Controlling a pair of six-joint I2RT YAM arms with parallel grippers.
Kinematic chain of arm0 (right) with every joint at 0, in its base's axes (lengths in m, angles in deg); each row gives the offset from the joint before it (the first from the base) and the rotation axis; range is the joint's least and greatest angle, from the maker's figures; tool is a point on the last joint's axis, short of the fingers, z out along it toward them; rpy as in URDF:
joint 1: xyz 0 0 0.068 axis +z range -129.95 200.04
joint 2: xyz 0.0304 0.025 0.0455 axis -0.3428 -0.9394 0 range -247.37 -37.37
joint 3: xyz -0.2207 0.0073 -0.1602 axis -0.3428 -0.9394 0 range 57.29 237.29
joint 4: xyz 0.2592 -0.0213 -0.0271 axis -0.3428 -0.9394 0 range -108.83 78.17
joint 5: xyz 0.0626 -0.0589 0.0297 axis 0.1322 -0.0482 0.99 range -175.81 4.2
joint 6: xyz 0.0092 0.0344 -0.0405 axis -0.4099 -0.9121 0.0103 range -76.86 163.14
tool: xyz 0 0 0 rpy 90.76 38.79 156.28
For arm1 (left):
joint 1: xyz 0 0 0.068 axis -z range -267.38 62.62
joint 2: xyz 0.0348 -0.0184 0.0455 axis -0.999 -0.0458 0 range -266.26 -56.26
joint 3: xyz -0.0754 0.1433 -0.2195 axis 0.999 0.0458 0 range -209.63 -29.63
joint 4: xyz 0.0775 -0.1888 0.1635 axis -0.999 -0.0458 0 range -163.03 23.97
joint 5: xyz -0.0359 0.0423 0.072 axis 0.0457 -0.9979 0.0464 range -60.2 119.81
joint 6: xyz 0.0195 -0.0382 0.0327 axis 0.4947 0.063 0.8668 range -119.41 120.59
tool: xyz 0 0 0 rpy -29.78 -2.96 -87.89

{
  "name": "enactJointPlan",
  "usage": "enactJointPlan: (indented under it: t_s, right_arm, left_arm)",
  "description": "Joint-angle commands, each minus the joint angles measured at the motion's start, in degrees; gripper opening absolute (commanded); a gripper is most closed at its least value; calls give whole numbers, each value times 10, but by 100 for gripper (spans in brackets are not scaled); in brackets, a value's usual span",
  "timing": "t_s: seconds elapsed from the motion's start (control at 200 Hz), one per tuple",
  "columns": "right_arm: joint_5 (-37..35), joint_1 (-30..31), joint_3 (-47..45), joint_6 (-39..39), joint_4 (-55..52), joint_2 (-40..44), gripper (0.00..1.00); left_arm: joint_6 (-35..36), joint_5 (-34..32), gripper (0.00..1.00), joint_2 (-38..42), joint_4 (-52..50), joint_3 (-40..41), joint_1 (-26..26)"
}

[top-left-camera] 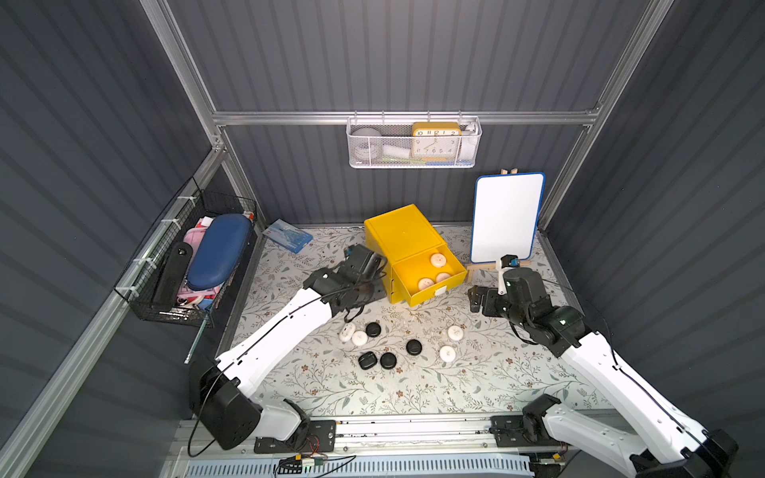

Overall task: Put the bluetooth earphones in the drawer according to color
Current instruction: Place the bluetooth earphone in the drawer.

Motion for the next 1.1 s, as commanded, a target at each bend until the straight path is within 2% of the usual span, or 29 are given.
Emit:
enactJointPlan:
  t_s: [0.0,0.36,0.545,0.67,0.74,0.815,0.901,0.996,1.096]
  right_arm:
    - [-18,-2,-12,-18,13,10,99]
    - [-2,-2,-22,-36,2,9,99]
    - [3,-2,-35,-40,5,17,99]
    - [13,-2,-39,-40,12,15,99]
    - [18,-2,-39,-38,15,11,99]
    - [26,-2,-39,-33,20,4,99]
    - [38,-2,-38,-26,24,-2,99]
    - [48,-2,-36,-21,25,-9,99]
    - [71,-3,-34,-13,28,-15,99]
  left_arm:
    - [95,-23,34,-38,10,-73,22]
    - [205,22,33,-162,58,-202,28]
    - [232,64,34,-182,72,-198,30]
    - [235,67,35,-174,75,-182,32]
    - [235,55,43,-166,74,-171,33]
    - [231,36,61,-161,66,-173,33]
    - [232,22,75,-157,54,-187,33]
    - [240,5,84,-147,51,-195,33]
    - [253,-12,88,-140,52,-207,31]
